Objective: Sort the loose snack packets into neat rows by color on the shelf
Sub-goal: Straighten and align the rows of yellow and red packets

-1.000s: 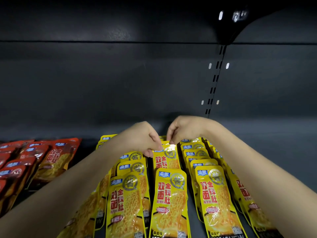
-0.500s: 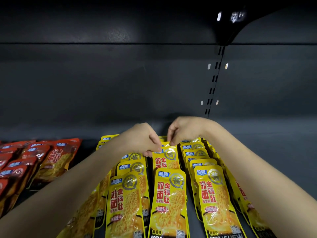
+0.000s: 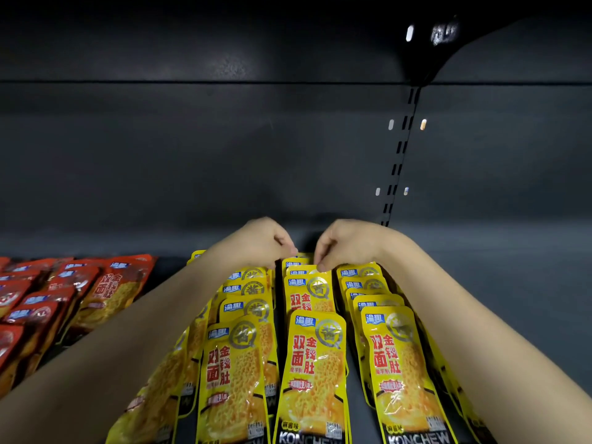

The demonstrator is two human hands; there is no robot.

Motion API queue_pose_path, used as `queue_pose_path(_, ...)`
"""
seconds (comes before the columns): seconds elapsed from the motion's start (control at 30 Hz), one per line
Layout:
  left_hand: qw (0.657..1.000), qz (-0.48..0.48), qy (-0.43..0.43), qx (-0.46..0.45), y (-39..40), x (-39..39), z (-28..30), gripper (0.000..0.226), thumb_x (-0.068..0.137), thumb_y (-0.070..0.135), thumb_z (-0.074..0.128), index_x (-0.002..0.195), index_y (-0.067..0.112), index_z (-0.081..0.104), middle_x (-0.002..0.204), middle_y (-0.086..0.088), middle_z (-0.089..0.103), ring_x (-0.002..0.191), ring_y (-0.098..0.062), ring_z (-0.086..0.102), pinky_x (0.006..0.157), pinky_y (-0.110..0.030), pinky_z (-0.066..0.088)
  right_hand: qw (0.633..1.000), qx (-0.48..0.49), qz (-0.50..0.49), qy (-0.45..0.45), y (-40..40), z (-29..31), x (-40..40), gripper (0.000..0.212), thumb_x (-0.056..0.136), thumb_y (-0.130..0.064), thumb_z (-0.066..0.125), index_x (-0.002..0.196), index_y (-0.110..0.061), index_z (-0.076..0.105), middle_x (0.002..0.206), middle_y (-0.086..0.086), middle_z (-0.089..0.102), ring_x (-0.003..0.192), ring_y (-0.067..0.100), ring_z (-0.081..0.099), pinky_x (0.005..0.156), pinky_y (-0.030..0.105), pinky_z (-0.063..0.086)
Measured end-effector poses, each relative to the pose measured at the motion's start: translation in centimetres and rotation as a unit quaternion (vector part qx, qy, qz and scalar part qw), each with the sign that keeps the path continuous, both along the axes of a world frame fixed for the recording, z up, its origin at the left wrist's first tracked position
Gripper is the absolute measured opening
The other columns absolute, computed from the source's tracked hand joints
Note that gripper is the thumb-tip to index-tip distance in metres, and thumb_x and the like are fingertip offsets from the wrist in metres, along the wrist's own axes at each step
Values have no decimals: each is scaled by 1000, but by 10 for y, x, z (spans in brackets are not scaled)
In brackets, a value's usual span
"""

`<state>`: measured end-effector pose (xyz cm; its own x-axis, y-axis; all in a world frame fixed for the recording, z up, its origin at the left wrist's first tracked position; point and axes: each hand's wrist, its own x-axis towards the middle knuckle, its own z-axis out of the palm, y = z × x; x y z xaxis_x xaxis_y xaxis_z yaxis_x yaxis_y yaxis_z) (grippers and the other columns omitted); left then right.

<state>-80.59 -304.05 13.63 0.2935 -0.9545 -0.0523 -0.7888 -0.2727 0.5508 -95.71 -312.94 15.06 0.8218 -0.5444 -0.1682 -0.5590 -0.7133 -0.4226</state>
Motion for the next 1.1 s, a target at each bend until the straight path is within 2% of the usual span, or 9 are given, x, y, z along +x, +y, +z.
queue_pose_path(0.1, 1000, -8, -7, 11, -4, 0, -4, 11, 86, 25, 68, 91, 20, 76, 82, 9, 71, 68, -5, 62, 59, -16, 46, 1000, -5, -4, -8, 2, -1, -1, 9, 81, -18, 71, 89, -20, 73, 75, -12, 62, 71, 1, 53, 80, 24, 45)
queue_pose_path(0.2, 1000, 6, -4, 7, -5, 0, -4, 9, 84, 15, 69, 80, 20, 76, 71, 14, 67, 74, -3, 63, 64, -17, 47, 1000, -2, -6, -17, 4, 0, -1, 8, 81, -17, 71, 88, -19, 74, 79, -9, 64, 79, 5, 55, 84, 26, 47)
queue_pose_path(0.37, 999, 38, -4, 9, -6, -1, -10, 17, 87, 11, 64, 80, 21, 75, 83, 4, 72, 82, -10, 67, 70, -22, 52, 999, -1, -19, -25, 6, -1, 0, 8, 81, -18, 72, 87, -20, 74, 84, -5, 67, 84, 8, 58, 85, 28, 48)
queue_pose_path(0.53, 998, 65, -12, 14, -7, -3, -11, 11, 84, 16, 67, 81, 18, 78, 89, -4, 74, 86, -17, 70, 81, -34, 57, 999, 0, -23, -26, 8, -2, 0, 9, 81, -18, 72, 89, -21, 75, 76, -11, 62, 82, 6, 56, 82, 24, 46)
queue_pose_path(0.7, 996, 86, -22, -3, -5, -6, -12, 17, 86, 16, 65, 74, 24, 75, 86, 1, 73, 76, -13, 66, 71, -26, 53, 1000, 3, -16, -20, 11, -1, -2, 11, 81, -18, 71, 91, -20, 75, 80, -11, 63, 81, 4, 55, 77, 21, 43)
queue_pose_path(0.9, 997, 77, -8, -7, -3, -4, -9, 3, 80, 24, 73, 80, 23, 76, 84, 4, 73, 84, -12, 68, 81, -29, 54, 1000, -5, -18, -23, 11, -2, -4, 10, 80, -21, 72, 90, -22, 75, 79, -13, 62, 81, 3, 55, 76, 21, 41)
queue_pose_path(0.97, 998, 64, 5, -27, 1, -4, -6, 7, 79, 26, 75, 85, 24, 74, 84, 9, 71, 87, -9, 66, 82, -26, 51, 999, -17, -28, -39, 10, -1, -6, 7, 80, -23, 72, 86, -24, 74, 79, -12, 64, 80, 4, 56, 74, 21, 43)
queue_pose_path(1.03, 997, 58, 12, -52, 6, -5, -1, 14, 80, 25, 74, 94, 23, 72, 84, 11, 68, 86, -6, 65, 79, -21, 48, 997, -25, -35, -59, 8, 2, -9, 2, 79, -25, 73, 81, -24, 72, 79, -10, 65, 76, 4, 56, 70, 21, 45)
queue_pose_path(1.1, 996, 51, 4, -79, 13, -4, 6, 8, 82, 21, 71, 90, 24, 72, 79, 14, 68, 81, -4, 64, 73, -18, 47, 997, -16, -29, -63, 9, 5, -12, 5, 79, -29, 73, 79, -24, 71, 78, -10, 65, 72, 3, 56, 69, 21, 46)
